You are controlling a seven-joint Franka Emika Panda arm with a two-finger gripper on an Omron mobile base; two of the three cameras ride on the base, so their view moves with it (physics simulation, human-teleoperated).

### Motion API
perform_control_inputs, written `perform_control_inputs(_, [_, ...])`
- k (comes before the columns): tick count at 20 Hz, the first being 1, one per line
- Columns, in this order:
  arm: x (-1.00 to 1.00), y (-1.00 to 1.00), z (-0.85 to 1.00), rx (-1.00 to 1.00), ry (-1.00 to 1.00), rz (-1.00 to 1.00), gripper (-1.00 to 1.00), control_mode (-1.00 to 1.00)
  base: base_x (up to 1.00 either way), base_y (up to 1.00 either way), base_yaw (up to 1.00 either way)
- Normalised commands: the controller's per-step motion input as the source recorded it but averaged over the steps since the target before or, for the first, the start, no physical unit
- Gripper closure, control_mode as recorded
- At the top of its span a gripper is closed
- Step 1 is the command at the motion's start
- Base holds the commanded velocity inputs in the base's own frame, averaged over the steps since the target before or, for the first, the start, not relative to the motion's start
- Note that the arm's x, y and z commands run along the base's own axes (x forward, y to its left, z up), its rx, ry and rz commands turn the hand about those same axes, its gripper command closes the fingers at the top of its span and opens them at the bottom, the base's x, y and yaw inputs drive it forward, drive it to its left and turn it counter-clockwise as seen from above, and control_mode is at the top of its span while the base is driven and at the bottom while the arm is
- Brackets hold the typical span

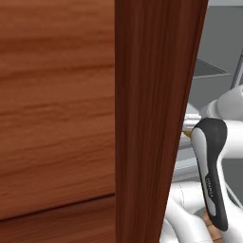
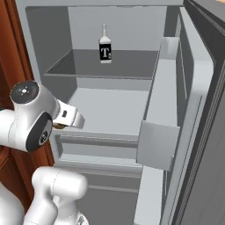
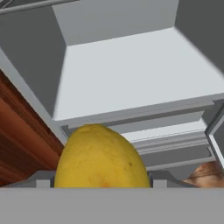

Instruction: Place the liquor on the top shelf of the fridge to keep it out of children's reach, and place the lemon and onion on lower shelves for easy access.

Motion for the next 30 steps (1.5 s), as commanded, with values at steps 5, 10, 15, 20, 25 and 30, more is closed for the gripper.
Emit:
perform_control_inputs(5, [0.43,-0.21,-0.41,0.00,0.00,0.00,1.00,-1.00,0.00,0.00,0.00])
perform_control_inputs(10, [0.47,-0.25,-0.56,0.00,0.00,0.00,1.00,-1.00,0.00,0.00,0.00])
perform_control_inputs(15, [0.47,-0.27,-0.46,0.00,0.00,0.00,1.00,-1.00,0.00,0.00,0.00])
perform_control_inputs(20, [0.51,-0.39,-0.38,0.00,0.00,0.00,1.00,-1.00,0.00,0.00,0.00])
perform_control_inputs(25, [0.54,-0.32,-0.20,0.00,0.00,0.00,1.00,-1.00,0.00,0.00,0.00])
perform_control_inputs(30, [0.59,-0.19,-0.12,0.00,0.00,0.00,1.00,-1.00,0.00,0.00,0.00])
